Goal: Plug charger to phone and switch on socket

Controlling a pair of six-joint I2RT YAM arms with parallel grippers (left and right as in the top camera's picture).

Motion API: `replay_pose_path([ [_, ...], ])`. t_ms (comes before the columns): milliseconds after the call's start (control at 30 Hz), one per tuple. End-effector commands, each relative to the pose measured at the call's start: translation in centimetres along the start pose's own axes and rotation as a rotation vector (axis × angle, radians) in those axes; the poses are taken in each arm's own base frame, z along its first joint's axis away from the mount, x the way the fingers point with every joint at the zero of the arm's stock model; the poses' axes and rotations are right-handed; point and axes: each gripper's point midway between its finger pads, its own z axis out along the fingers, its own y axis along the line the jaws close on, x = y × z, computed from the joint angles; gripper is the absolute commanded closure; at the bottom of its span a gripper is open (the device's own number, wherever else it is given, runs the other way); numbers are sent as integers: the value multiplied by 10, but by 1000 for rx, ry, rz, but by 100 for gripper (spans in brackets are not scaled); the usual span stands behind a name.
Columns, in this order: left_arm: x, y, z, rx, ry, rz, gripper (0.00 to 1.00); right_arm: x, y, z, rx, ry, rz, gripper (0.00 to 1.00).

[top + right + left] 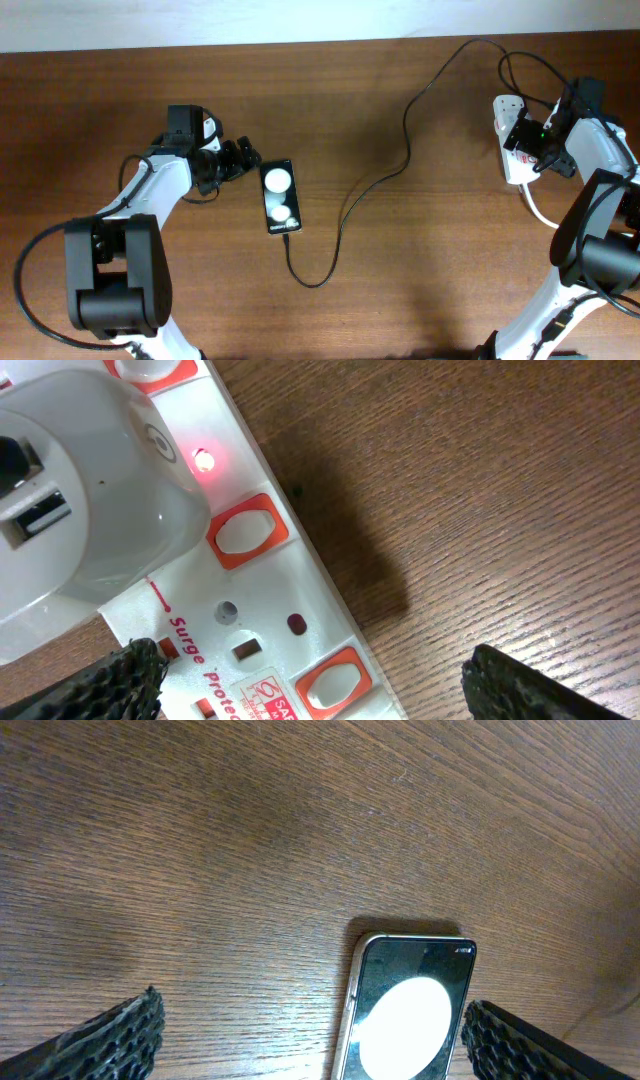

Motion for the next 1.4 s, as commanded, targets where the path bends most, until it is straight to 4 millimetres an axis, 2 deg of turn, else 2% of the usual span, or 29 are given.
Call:
replay_pose_path([
  [0, -12, -12, -19, 22, -54, 28, 1, 12, -8, 4, 26, 34, -10, 1],
  [133, -29, -36, -64, 70, -168, 70, 1, 12, -8, 4, 26, 34, -10, 1],
  [300, -39, -58, -112, 118, -280, 112, 1, 12, -8, 4, 26, 34, -10, 1],
  [400, -38, -65, -131, 136, -321, 128, 1, 12, -8, 4, 26, 34, -10, 1],
  [533, -23, -65, -149, 148, -351, 139, 1, 12, -8, 4, 26, 34, -10, 1],
  [633, 0, -49, -143, 117, -331, 125, 1, 12, -8, 4, 26, 34, -10, 1],
  [667, 15, -29, -132, 59, -319, 106, 1, 12, -8, 4, 26, 34, -10, 1],
  [733, 35, -10, -116, 27, -316, 129, 1, 12, -8, 4, 26, 34, -10, 1],
  [833, 39, -6, -110, 71, -439, 198, 1, 12, -8, 4, 26, 34, -10, 1],
  [967, 41, -10, -121, 153, -655, 279, 1, 12, -8, 4, 26, 34, -10, 2],
  [1067, 57, -3, -123, 148, -709, 352, 1, 12, -8, 4, 26, 34, -10, 1],
  [1367, 103, 34, -111, 114, -801, 346, 1, 12, -8, 4, 26, 34, -10, 1],
])
